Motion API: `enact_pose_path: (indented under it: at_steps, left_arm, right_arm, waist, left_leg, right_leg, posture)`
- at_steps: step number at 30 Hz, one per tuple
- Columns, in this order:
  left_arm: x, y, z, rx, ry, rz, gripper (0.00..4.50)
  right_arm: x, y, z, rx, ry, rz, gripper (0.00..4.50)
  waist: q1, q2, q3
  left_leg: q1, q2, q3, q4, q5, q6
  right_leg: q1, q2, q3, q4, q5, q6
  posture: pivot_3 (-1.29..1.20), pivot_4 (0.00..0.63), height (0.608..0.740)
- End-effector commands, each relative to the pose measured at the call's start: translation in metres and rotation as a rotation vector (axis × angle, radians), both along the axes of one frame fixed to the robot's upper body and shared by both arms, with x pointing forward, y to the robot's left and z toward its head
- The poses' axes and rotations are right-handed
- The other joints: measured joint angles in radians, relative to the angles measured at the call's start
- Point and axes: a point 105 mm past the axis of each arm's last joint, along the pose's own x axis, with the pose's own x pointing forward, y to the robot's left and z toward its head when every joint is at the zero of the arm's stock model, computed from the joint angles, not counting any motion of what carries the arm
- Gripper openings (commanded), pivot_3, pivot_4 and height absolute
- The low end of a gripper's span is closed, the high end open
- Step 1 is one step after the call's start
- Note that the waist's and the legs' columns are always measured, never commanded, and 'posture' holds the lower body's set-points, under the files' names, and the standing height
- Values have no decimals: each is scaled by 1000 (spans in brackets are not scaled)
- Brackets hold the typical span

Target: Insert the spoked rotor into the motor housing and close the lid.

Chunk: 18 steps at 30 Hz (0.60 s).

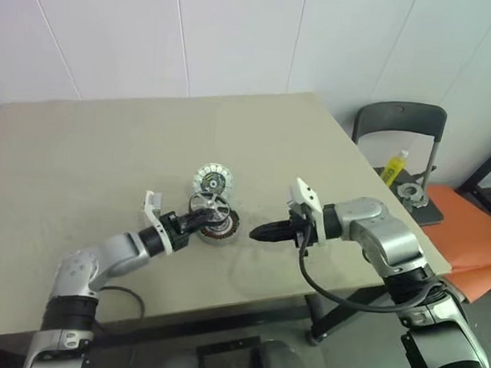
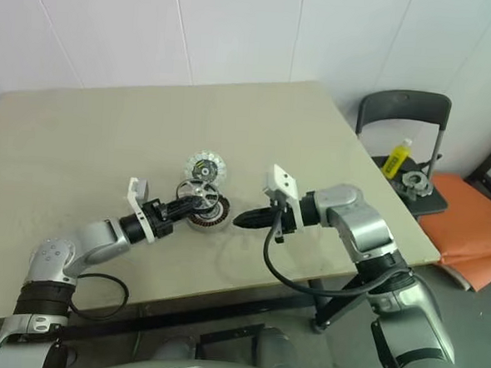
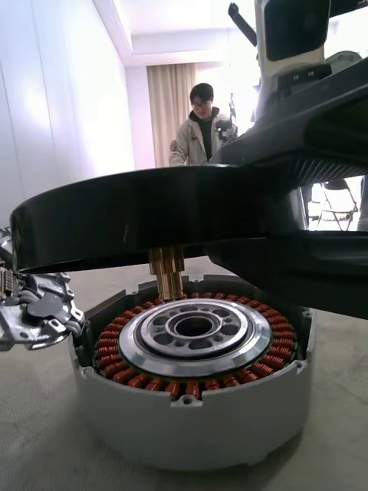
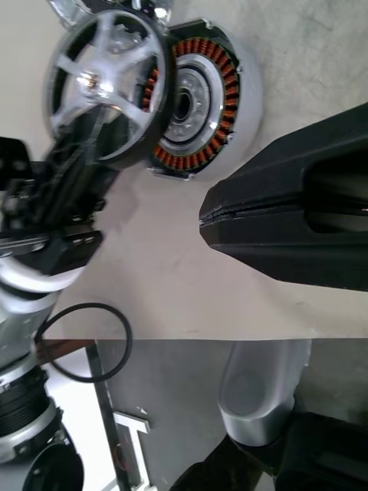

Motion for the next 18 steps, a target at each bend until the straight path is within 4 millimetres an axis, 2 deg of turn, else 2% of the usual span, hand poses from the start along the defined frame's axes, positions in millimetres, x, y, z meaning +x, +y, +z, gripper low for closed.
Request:
enact_pose_path:
  at_steps: [1,10,18]
  left_arm:
    - [5,-9,9,-26,-52,-39,441]
    - [8,-19,2,-38,-45,-94,441]
    - [13,-8,0,-31,-47,-55,441]
  right_arm:
    - [-1,-5,15,27,-45,-2,0]
    - [0,-15,12,16,-52,-39,0]
    - [0,-16,10,15,-57,-56,0]
  waist:
    - [-1,0,0]
    - [-2,0,0]
    - [-3,0,0]
  left_leg:
    - [0,0,0,0,0,0]
    - [0,0,-1,0,0,0]
    - [0,0,-1,0,0,0]
  right_leg:
    - [0,0,0,0,0,0]
    - [0,0,0,0,0,0]
    - [0,0,0,0,0,0]
  posture:
    - [0,0,740]
    - [0,0,740]
    - [0,0,740]
